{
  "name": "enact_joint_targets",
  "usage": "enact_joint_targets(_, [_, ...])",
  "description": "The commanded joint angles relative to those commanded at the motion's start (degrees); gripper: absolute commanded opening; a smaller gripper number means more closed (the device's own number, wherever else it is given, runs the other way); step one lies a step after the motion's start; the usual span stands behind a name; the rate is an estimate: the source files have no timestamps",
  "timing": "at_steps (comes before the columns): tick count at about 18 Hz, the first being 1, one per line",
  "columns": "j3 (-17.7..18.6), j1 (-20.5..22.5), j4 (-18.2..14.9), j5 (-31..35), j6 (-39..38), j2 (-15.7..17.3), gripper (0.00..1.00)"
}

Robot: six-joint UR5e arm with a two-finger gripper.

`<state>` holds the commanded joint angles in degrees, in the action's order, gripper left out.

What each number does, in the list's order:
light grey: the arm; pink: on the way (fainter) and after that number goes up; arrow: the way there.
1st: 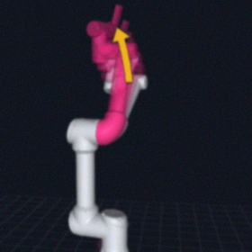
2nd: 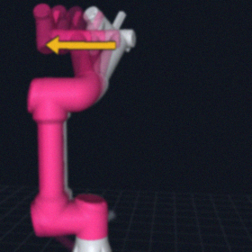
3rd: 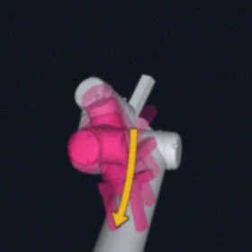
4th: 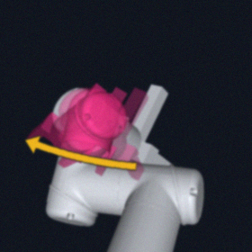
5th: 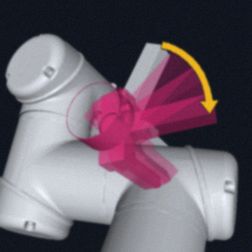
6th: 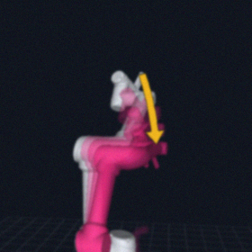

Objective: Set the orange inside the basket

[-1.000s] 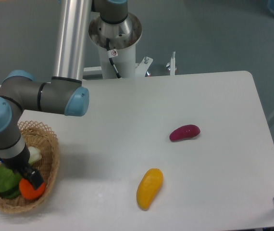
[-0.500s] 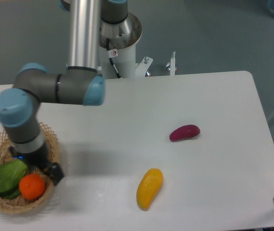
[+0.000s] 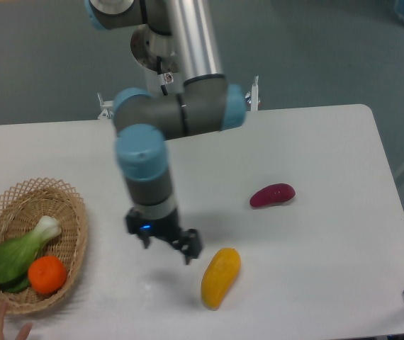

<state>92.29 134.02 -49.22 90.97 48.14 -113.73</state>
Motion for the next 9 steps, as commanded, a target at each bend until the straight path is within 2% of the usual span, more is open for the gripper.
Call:
enact_joint_targets(3, [0.0,4.14,-0.61,-0.61,5.8,0.44,1.0])
enact_joint_targets(9, [0.44,9.41,-0.97,-1.05,14.42,0.53,1.0])
